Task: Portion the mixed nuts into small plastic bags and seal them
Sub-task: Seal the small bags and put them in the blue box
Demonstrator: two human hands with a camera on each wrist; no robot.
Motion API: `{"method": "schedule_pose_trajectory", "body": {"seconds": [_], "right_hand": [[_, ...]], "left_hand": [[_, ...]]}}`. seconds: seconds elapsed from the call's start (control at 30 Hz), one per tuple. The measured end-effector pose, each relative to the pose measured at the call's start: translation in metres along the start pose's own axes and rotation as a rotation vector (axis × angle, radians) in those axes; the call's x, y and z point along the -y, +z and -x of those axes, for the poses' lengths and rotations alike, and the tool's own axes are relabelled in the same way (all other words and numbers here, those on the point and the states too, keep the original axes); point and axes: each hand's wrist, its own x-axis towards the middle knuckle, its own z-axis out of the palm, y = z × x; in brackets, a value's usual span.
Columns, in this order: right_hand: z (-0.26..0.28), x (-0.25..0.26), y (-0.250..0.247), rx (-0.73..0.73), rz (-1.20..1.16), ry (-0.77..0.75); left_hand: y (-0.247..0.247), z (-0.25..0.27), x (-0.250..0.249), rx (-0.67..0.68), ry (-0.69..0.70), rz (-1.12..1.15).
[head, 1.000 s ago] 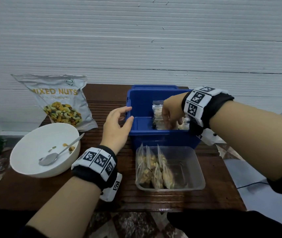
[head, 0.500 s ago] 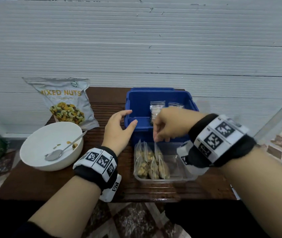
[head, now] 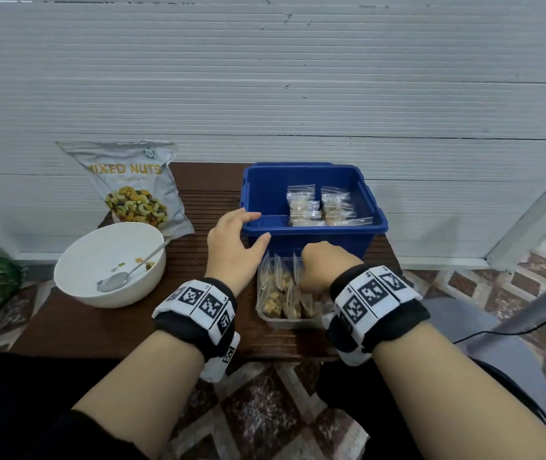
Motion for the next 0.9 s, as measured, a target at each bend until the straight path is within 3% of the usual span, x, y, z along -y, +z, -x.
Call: {"method": "schedule_pose_trajectory", "body": {"seconds": [0.17, 0.33, 0.47, 0.6, 0.73, 0.9], "right_hand": [[0.003, -0.004, -0.005, -0.021, -0.032, 0.021], [0.006, -0.028, -0.019, -0.088, -0.093, -0.122], [0.008, -0.046, -0.025, -0.128, -0.296, -0.255], [0.004, -0.049, -0.022, -0.126, -0.443, -0.306], [0.002, -0.051, -0.02, -0.236, -0.729, -0.285], [0.0, -0.059, -0.018, -0.297, -0.709, -0.286]], "left_hand": [[0.005, 0.016, -0.006, -0.076, 0.071, -0.148], [0.005, 0.023, -0.012, 0.214, 0.191, 0.037], [0.005, 0.023, -0.016, 0.358, 0.123, 0.154], [0.009, 0.025, -0.022, 0.287, 0.099, 0.244], [0.011, 0.025, -0.023, 0.161, 0.063, 0.304], [0.014, 0.026, -0.023, 0.072, 0.014, 0.373]]}}
